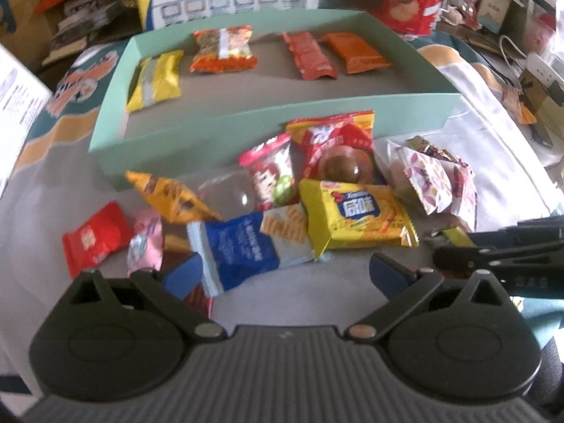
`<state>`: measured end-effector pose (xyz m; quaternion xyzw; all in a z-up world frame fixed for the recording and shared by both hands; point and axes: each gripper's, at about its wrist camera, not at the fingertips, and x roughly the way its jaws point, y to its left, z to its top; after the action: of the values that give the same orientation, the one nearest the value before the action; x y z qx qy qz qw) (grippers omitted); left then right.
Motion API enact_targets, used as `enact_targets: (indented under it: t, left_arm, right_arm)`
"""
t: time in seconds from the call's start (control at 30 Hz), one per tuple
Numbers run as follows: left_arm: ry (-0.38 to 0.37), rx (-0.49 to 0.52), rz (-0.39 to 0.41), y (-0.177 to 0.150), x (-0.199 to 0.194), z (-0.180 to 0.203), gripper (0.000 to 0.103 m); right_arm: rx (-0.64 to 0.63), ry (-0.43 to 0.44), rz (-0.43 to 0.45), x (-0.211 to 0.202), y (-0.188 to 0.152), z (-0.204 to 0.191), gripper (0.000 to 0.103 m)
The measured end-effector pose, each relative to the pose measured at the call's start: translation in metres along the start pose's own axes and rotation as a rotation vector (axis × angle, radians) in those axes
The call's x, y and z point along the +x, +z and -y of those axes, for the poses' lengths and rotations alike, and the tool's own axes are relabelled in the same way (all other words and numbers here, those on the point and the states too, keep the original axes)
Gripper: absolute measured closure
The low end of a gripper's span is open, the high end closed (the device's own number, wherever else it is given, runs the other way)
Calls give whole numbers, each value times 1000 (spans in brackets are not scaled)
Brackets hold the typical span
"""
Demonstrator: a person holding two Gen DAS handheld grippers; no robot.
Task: Organize snacks
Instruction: 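Grasp the yellow XianWei biscuit pack with the left gripper while the right grasps the yellow candy bar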
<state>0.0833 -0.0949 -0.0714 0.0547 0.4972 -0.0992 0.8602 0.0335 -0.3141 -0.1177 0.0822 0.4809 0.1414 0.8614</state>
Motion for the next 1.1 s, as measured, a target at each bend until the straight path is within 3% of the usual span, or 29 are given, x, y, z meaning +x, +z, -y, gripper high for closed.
enact_targets:
  t: [0.17,0.3,0.4,0.43,0.47,0.5,0.63,0.83,0.97,1.1]
  left_arm:
    - [19,207,43,14,5,28,0]
    - [-17,428,68,23,14,56,0]
    - [-35,511,59,26,25,72,2]
    - [-53,519,47,25,27,75,6]
    - [-76,523,32,24,28,77,20]
    - [-97,528,21,21,28,80,23]
    - [-127,575,15,-1,19,90,28]
    - [-226,488,-33,-8,2,86,31]
    - [-133,514,47,5,-5,80,24]
    - [-60,579,24,19,15,76,15]
  right_arm:
    - [28,11,8,-1,-4,8,80]
    - [118,48,28,-14,-17,29,80]
    - [167,67,41,-18,-23,37,80]
    - [180,71,45,-18,-24,39,80]
    - [189,74,48,-19,-26,41,80]
    - [196,78,52,-20,-27,42,80]
    - [222,99,64,-19,-29,48,80]
    - [254,114,86,-25,-37,55,80]
    - [279,123,99,-28,-43,58,80]
    - [305,129,108,-31,-47,58,80]
